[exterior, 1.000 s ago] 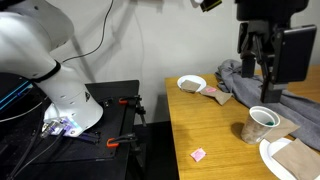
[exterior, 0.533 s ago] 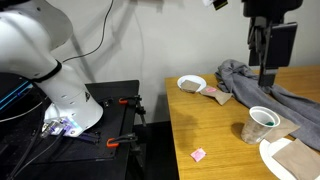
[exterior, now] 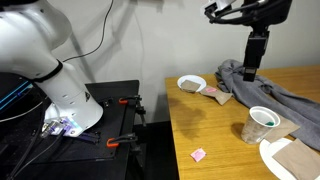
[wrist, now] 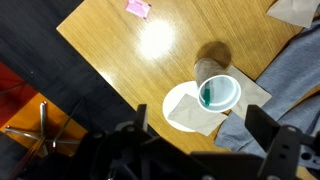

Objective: Pick the pen from the cup and put it on the table

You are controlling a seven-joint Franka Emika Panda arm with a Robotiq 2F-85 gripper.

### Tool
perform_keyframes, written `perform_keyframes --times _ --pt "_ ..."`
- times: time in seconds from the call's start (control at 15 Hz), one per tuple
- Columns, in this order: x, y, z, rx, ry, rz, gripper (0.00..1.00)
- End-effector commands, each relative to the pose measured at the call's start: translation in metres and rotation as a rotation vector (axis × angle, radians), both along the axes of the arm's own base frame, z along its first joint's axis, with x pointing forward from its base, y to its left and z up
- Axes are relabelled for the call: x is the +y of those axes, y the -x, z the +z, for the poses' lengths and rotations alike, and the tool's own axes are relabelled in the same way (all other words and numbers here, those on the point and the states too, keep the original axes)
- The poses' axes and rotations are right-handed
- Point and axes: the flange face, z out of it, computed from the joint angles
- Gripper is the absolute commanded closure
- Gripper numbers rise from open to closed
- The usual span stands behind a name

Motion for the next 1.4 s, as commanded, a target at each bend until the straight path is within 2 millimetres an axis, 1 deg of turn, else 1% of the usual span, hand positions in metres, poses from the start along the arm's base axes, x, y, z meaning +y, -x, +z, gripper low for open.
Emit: perform_keyframes --times 0.0,0.33,0.67,0.8,0.87,1.07,1.33 --pt "0.004 -0.022 -0.014 -0.002 -0.049 -0.158 0.0" --pt "0.005 -0.048 -0.04 -0.016 -0.059 -0.337 0.0" --pt "0.006 -0.079 -0.062 -0.054 -0.043 -0.436 0.0" --pt "0.006 -0.089 -0.07 -0.062 -0.033 -0.45 0.0" --pt "0.005 -0.074 -0.066 -0.037 -0.047 -0.426 0.0" --pt "0.005 -0.083 -0.074 -0.037 -0.041 -0.427 0.0" --pt "0.004 -0.085 -0.074 -0.039 -0.04 -0.428 0.0"
